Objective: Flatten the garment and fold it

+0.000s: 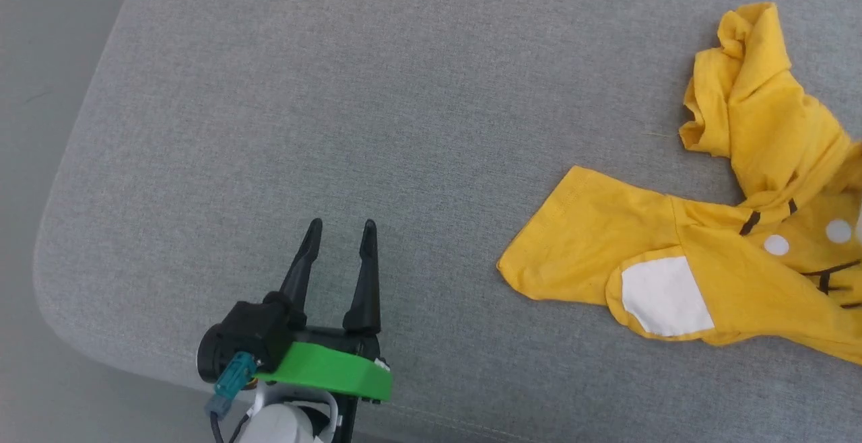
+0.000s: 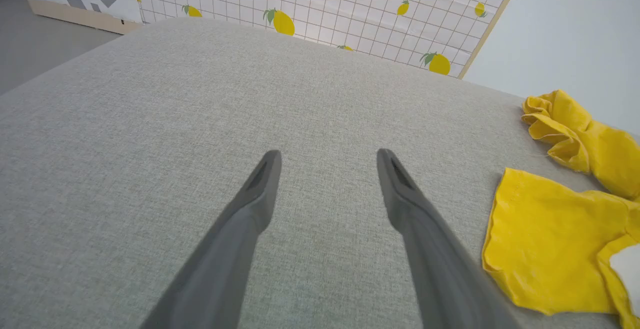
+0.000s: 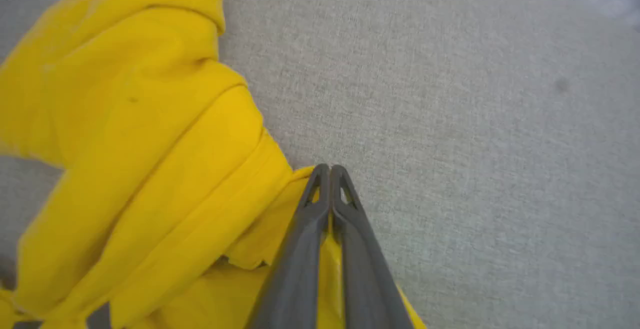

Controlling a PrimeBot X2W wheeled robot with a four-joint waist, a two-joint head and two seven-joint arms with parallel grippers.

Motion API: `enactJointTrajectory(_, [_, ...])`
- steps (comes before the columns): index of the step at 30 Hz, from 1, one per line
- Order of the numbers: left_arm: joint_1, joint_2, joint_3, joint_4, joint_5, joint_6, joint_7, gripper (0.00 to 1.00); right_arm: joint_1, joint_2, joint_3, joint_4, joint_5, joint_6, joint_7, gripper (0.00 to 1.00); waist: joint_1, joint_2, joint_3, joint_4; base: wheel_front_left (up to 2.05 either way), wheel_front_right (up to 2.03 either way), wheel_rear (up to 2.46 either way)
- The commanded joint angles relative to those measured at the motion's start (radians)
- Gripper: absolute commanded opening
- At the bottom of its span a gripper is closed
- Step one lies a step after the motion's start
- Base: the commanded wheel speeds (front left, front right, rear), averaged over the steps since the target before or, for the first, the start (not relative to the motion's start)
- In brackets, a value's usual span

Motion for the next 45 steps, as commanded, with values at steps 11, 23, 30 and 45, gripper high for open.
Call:
enactJointTrajectory(11, [-0.019,-0.002,-0.014,0.005,-0.016,-0.006,-0.004,1.00,-0.221,-0.029,-0.018,0.018,-0.083,-0.002,-0.088,0.00,0.0000,0.0000,0.014,0.036,0.00,0.00,0.00])
enactJointTrajectory(23, [-0.039,-0.002,-0.038,0.027,-0.021,-0.002,-0.004,1.00,-0.284,0.047,-0.075,0.230,-0.194,-0.002,-0.249,1.00,0.0000,0.0000,-0.002,0.026,0.00,0.00,0.00])
enactJointTrajectory(30, [-0.011,-0.002,-0.008,0.031,-0.003,-0.005,-0.004,1.00,-0.222,0.102,-0.110,0.114,-0.085,-0.002,-0.360,1.00,0.0000,0.0000,-0.086,-0.036,0.00,0.00,0.00])
enactJointTrajectory(45, [0.101,-0.002,0.063,0.000,0.036,-0.025,-0.004,1.00,0.417,0.362,-0.154,-0.372,0.028,-0.002,-0.660,1.00,0.0000,0.0000,-0.160,-0.121,0.00,0.00,0.00])
